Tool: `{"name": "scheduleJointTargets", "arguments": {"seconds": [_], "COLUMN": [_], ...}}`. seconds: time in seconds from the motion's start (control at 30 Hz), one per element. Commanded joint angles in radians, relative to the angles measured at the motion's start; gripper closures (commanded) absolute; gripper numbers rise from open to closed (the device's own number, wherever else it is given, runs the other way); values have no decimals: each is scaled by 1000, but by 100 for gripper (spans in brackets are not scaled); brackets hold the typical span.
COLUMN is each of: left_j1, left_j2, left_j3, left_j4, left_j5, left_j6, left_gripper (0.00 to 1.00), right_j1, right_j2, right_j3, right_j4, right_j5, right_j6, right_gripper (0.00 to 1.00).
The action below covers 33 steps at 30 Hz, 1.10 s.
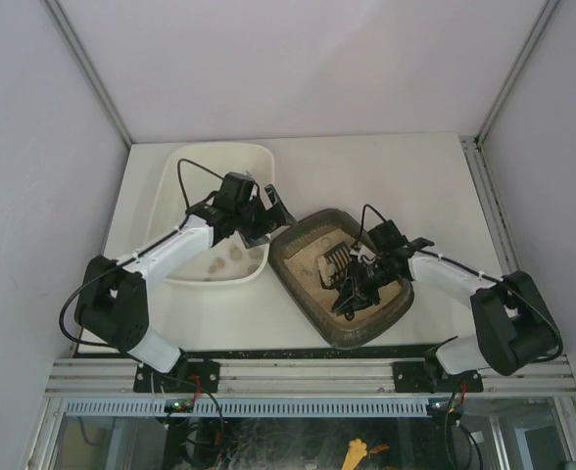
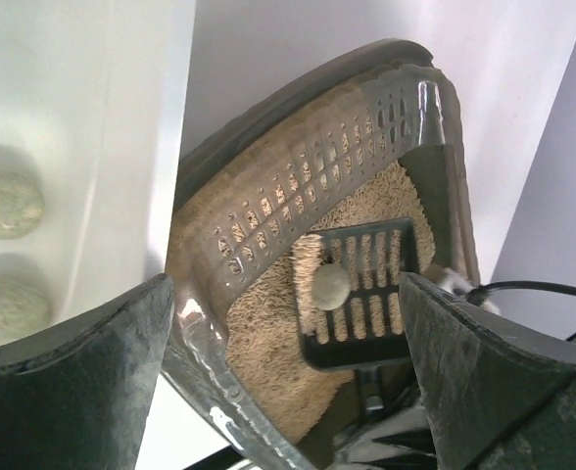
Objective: Clean the litter box
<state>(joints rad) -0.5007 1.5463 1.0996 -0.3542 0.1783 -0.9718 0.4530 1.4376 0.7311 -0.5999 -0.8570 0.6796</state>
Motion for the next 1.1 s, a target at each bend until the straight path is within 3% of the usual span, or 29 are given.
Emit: {"name": "scheduleJointTargets", "arguments": {"seconds": [0.0,0.3,0.6,0.7,0.83,1.0,1.07], "left_j1": [10,58,91,114,142,175,182], "left_j2": [-64,-127,-178,-188,-217,-227,-235], "left_j3": [140,304,391,421,418,415,407], "left_j4": [-92,-208,-294,-349,-394,-456,-469], "left_j5": [-20,-61,-162,-181,-211,-215,-217], "left_j6": [219,449,704,710,708,697,697], "left_gripper": [0,0,0,0,0,0,0], "right_j1": [-8,-3,-32,-82,5,-152,-151], "right_j2": [-116,-423,-648,-693,-689,-762,-753], "right_j3": [-27,-189,-396,-474,-457,-567,-586], "right_j4": [28,267,633,794,714,894,891], "right_j5": [33,114,15,-11,0,-64,-52], "right_j6": [-24,1,93,196,127,280,293], "right_gripper": [100,100,100,100,100,100,100]}}
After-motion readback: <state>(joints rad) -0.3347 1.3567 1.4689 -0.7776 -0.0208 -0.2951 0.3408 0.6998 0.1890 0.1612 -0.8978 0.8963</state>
